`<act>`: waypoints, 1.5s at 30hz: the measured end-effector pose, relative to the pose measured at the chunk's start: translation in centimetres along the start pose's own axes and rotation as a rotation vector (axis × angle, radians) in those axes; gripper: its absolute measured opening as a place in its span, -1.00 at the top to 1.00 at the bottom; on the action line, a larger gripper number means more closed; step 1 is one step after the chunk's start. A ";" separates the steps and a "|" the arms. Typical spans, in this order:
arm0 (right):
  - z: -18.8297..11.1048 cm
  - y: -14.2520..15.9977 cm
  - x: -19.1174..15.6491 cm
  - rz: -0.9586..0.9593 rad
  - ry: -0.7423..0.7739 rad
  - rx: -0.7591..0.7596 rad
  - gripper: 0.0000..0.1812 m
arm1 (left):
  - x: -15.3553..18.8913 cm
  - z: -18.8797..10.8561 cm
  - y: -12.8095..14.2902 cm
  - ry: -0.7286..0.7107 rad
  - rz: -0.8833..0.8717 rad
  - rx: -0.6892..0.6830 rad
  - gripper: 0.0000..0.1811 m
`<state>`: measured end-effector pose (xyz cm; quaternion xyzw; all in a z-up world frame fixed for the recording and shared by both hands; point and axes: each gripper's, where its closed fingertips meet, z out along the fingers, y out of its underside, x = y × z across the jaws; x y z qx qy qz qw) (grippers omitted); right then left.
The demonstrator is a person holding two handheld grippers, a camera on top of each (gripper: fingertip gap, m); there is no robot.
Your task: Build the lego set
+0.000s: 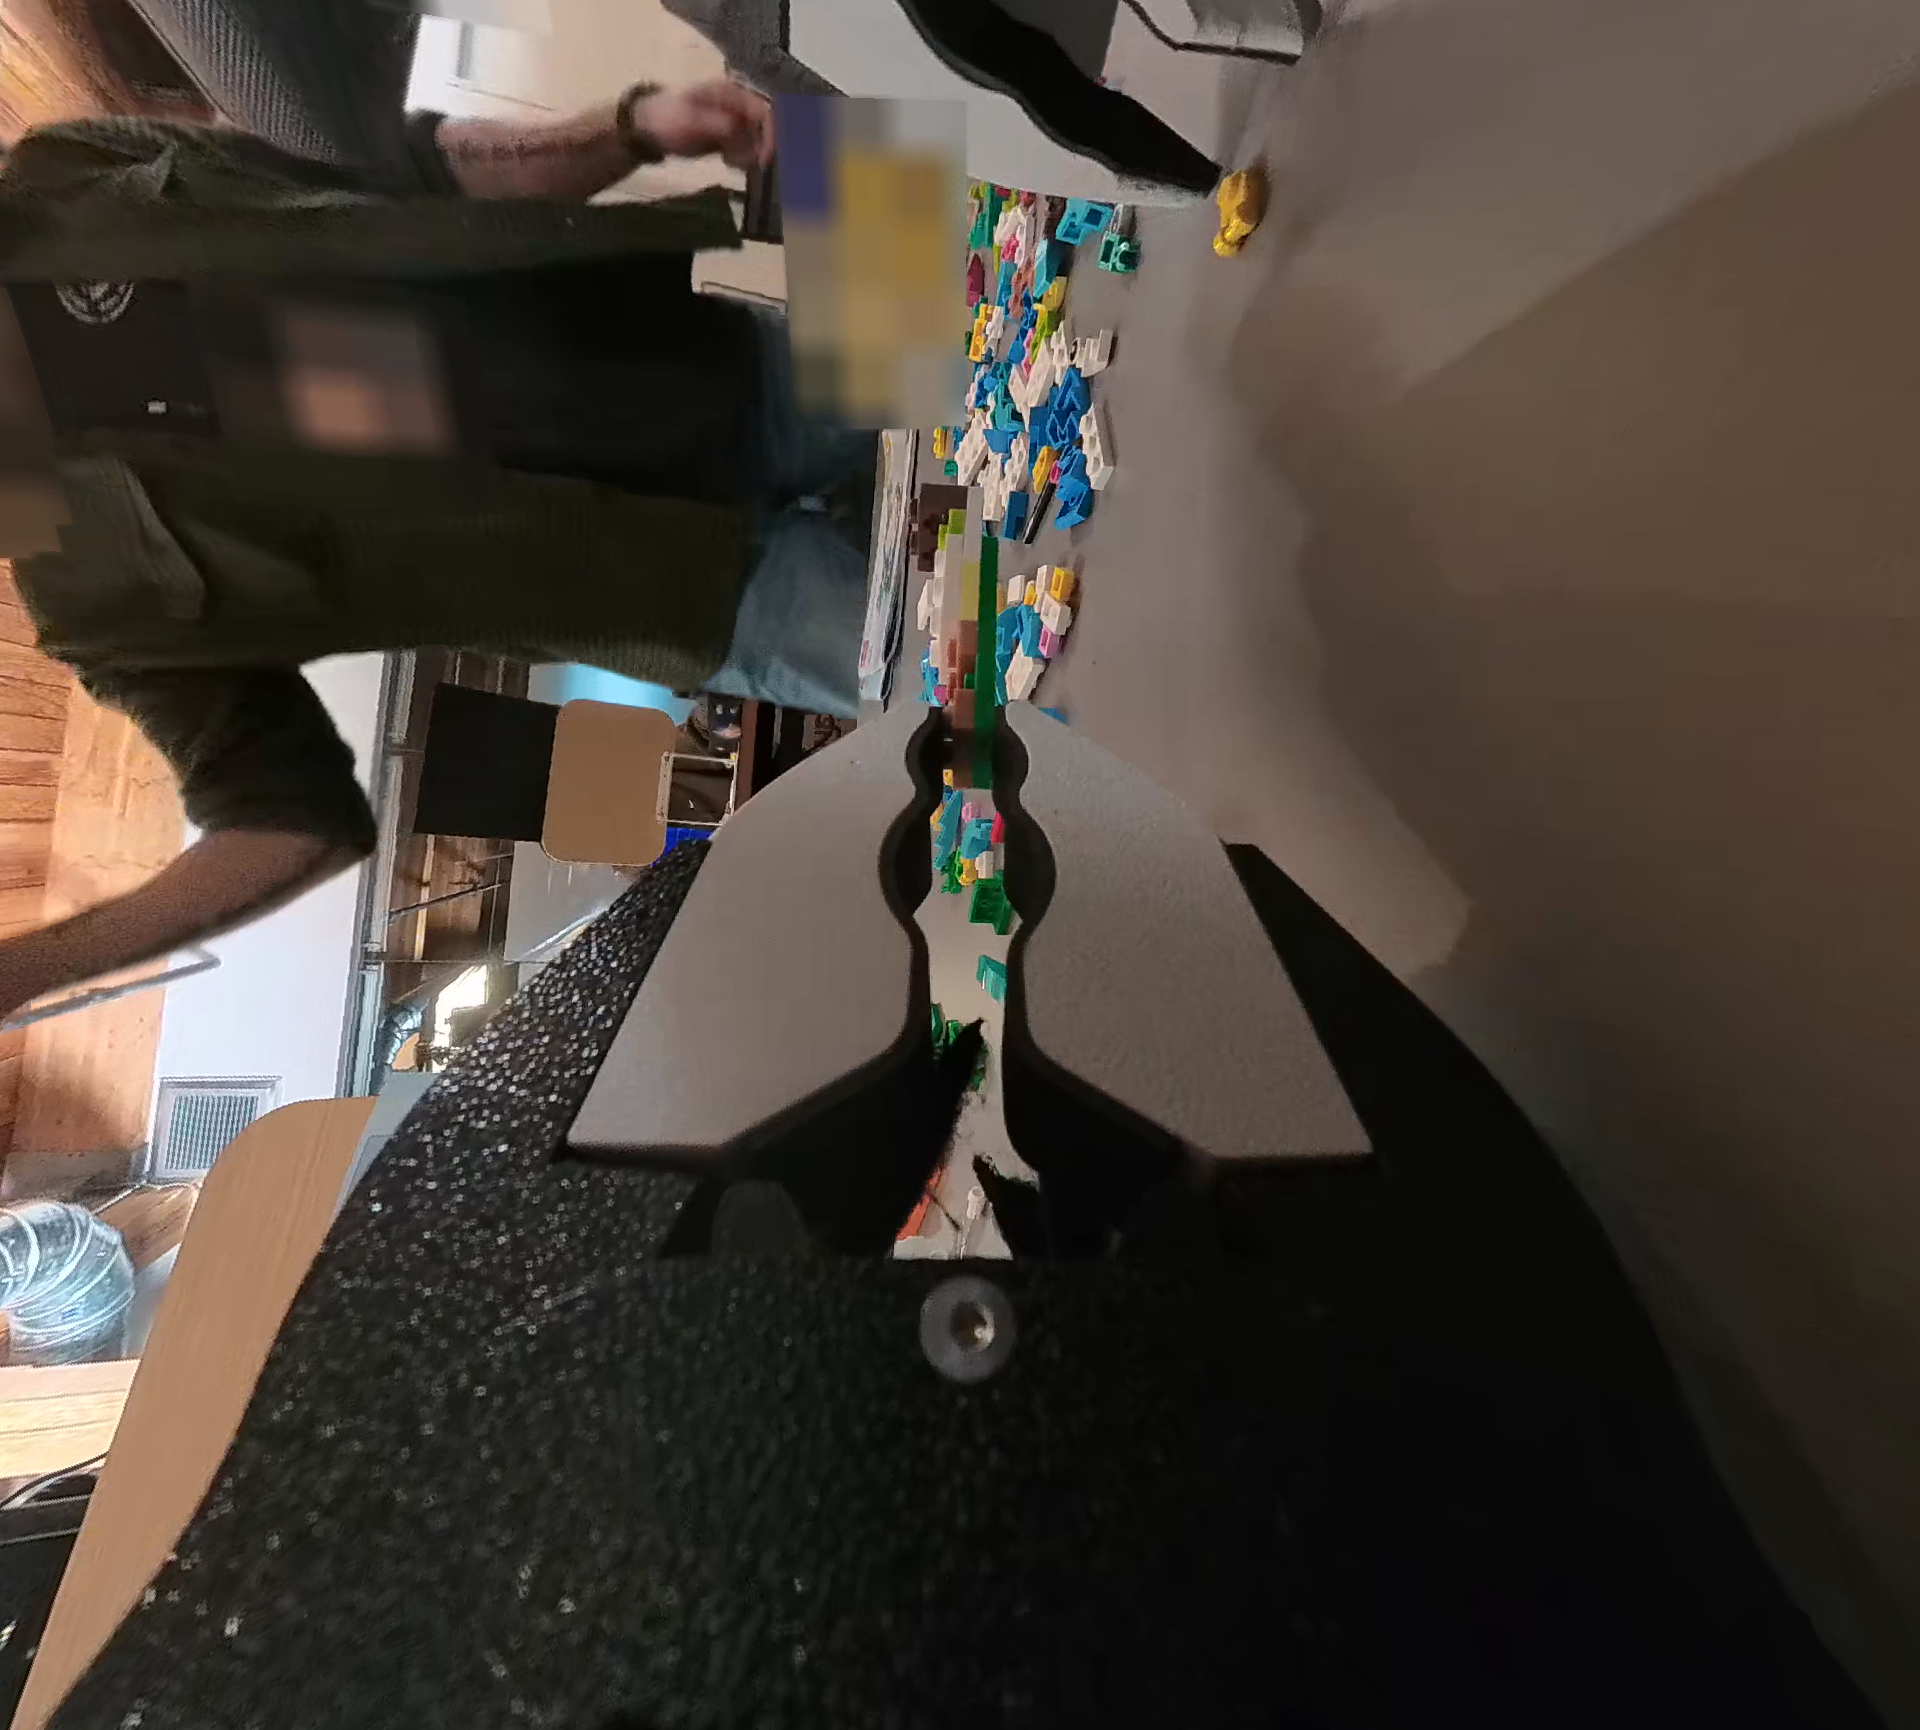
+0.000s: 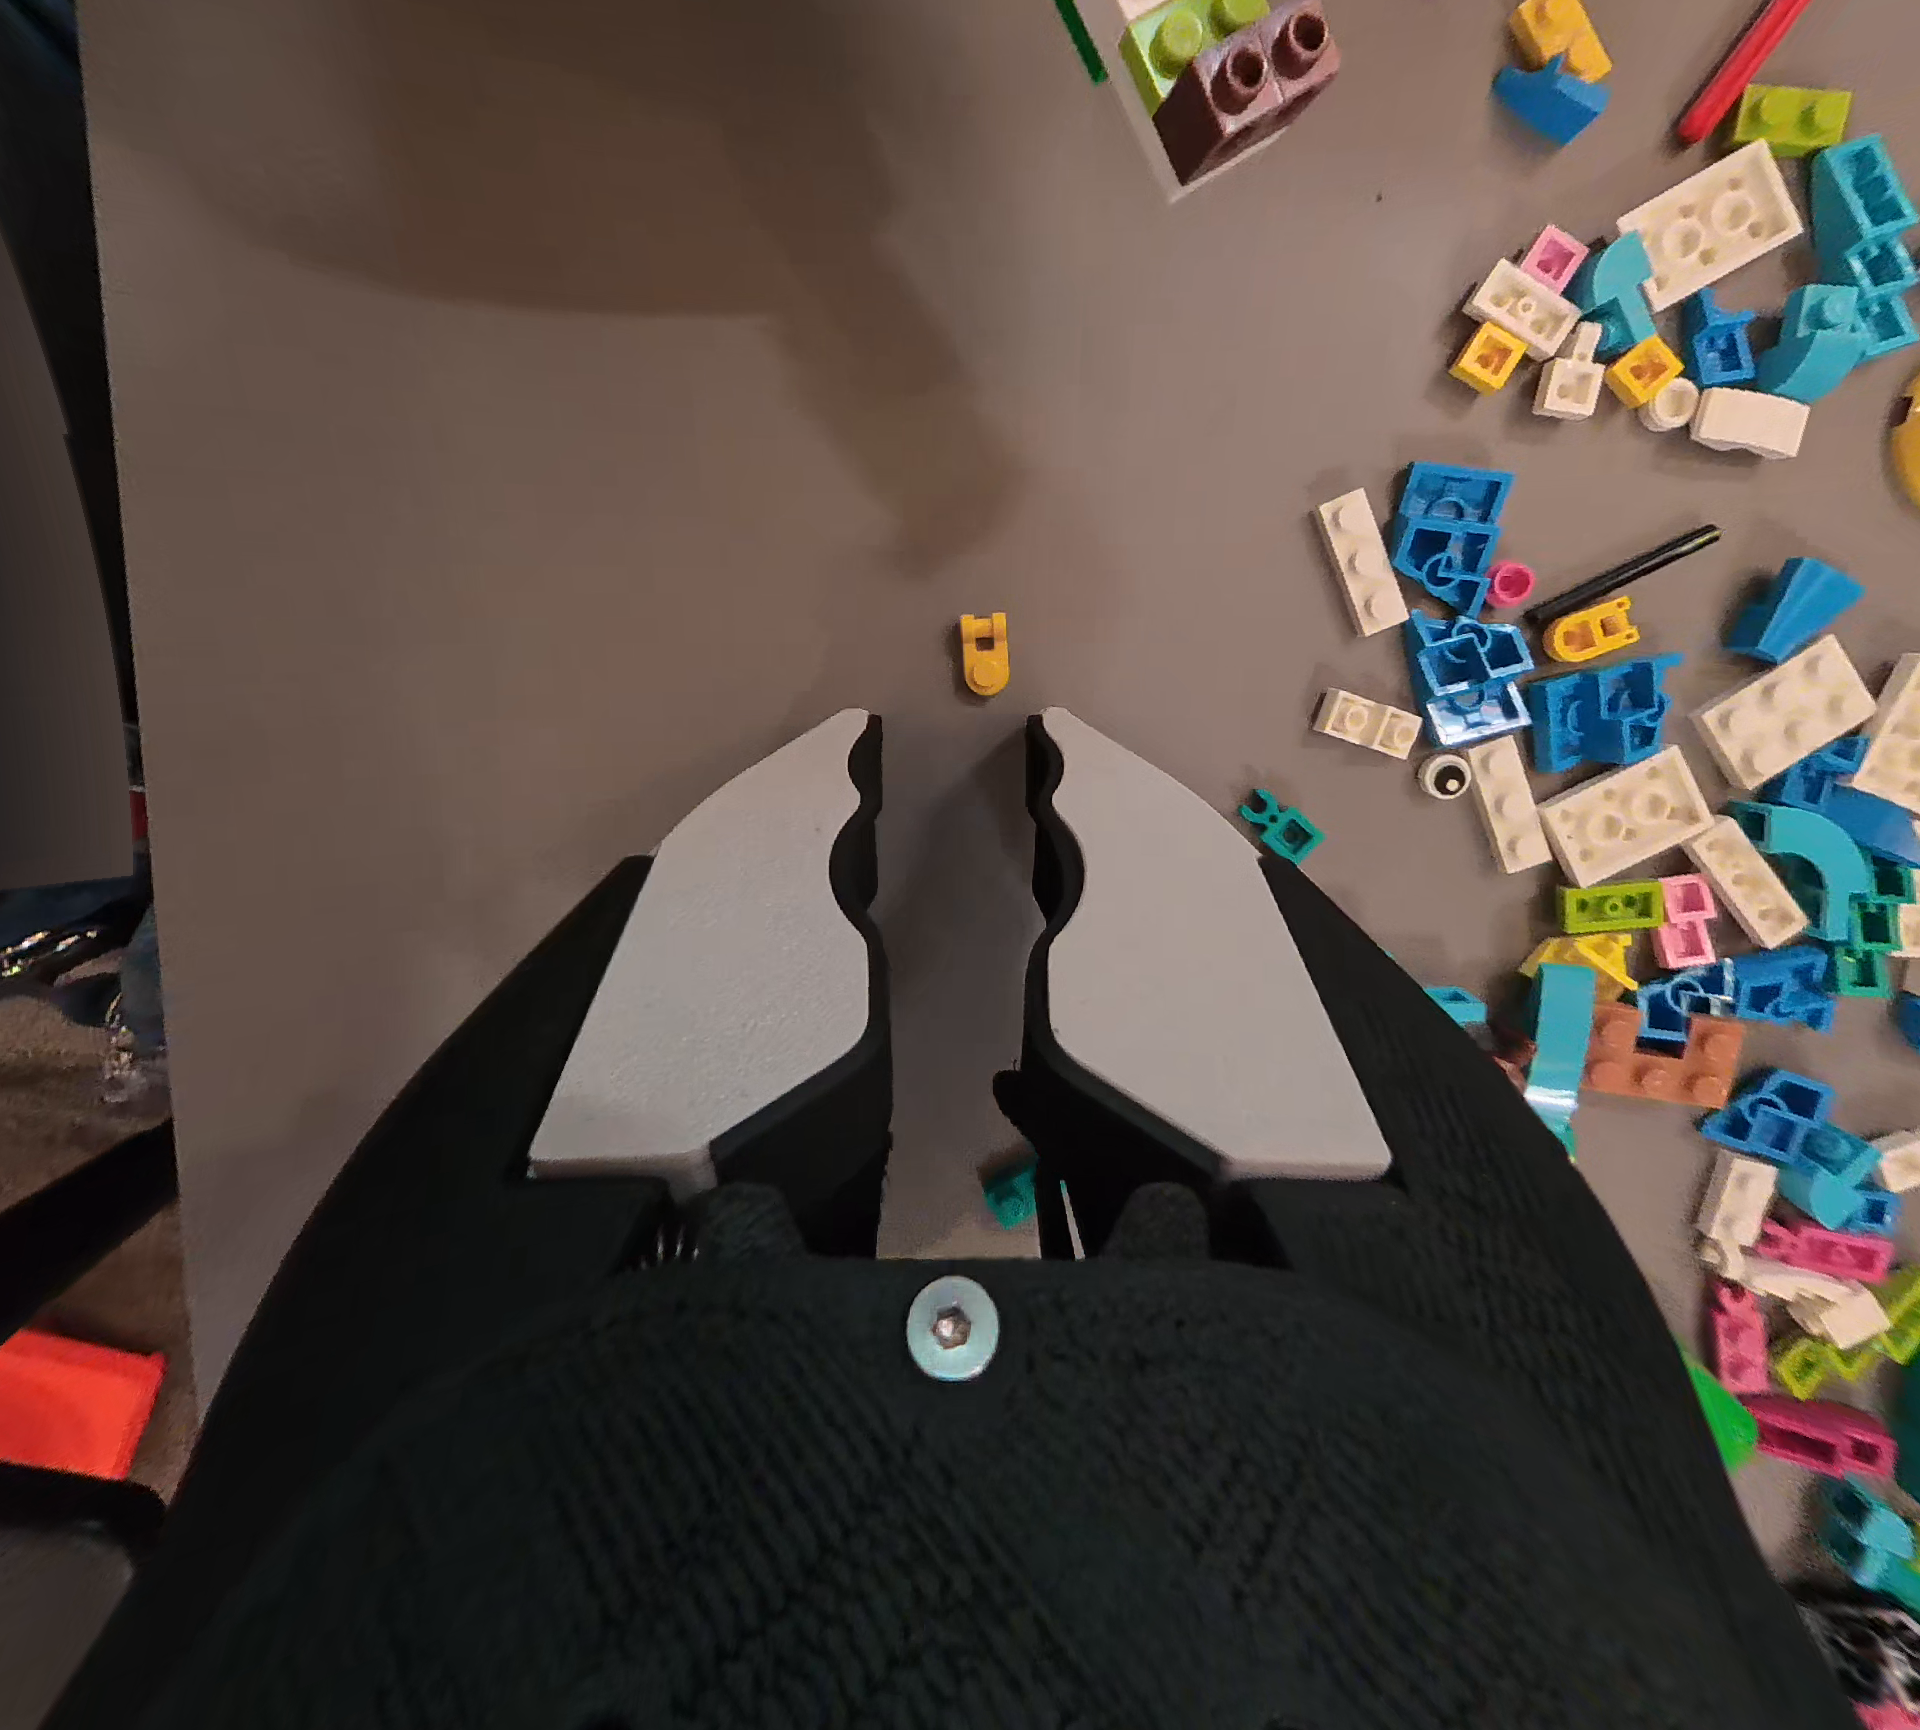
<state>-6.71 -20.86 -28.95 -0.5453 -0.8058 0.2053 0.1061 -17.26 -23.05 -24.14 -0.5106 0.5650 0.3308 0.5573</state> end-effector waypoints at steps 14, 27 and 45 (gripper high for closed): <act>0.0 -0.7 0.0 0.051 0.043 0.071 0.76 | 0.1 -0.2 0.1 0.005 0.000 -0.003 0.91; -3.1 -4.2 4.1 -0.005 0.384 0.380 0.79 | 0.0 -0.4 -0.1 -0.003 0.014 -0.003 0.91; -9.4 -6.1 8.3 -0.114 1.097 0.856 0.88 | 0.0 -0.6 0.0 -0.005 0.025 -0.012 0.91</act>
